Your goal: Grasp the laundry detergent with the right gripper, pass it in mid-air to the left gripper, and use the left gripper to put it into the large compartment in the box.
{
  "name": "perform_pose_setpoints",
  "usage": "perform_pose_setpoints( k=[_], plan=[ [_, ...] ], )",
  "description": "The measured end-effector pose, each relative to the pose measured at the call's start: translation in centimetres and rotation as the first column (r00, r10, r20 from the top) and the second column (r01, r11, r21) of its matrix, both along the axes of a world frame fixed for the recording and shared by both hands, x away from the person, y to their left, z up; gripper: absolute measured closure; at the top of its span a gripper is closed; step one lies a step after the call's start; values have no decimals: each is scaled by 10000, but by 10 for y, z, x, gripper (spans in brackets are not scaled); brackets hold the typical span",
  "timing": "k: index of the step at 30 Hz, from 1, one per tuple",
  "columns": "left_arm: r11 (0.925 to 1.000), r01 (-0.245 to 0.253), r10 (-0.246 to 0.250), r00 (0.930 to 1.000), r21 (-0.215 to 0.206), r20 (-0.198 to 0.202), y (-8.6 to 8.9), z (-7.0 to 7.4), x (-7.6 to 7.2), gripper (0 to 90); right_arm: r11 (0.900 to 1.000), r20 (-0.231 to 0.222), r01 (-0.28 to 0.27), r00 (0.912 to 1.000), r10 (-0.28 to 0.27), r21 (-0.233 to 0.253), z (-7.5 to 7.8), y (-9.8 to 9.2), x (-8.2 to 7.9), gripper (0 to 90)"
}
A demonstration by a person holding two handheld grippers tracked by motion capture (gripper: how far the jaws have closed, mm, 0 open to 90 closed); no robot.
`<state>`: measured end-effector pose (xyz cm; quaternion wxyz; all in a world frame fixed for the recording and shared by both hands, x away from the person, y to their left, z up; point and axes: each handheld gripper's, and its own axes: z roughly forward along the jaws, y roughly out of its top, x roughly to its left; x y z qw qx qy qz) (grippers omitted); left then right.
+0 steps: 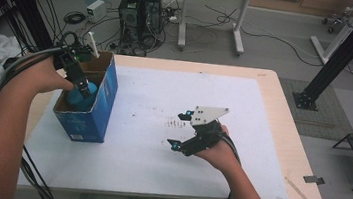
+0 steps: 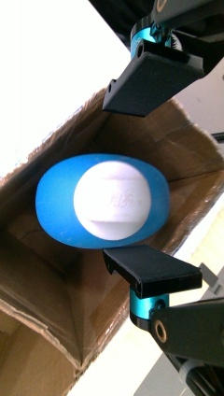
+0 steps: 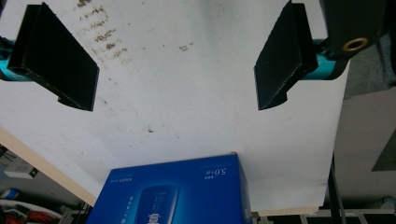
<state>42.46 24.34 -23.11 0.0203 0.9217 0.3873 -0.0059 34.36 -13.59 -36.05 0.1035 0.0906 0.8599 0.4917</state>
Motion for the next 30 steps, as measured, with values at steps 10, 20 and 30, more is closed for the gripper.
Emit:
perform_pose_setpoints(
  k=[10,20,30],
  plan=[
    [9989,136,-122,9994,-449,309,-2,33,-8,219,9997,140,-40,9999,44,-240,2,-5,1,131],
    [9946,888,-861,9950,-539,508,-16,51,-14,178,9990,289,8,9996,6,-457,13,-11,4,131],
    [9689,2444,-2421,9686,-391,558,-48,58,-19,100,9916,283,36,9996,0,-1297,29,-17,6,131]
  ],
)
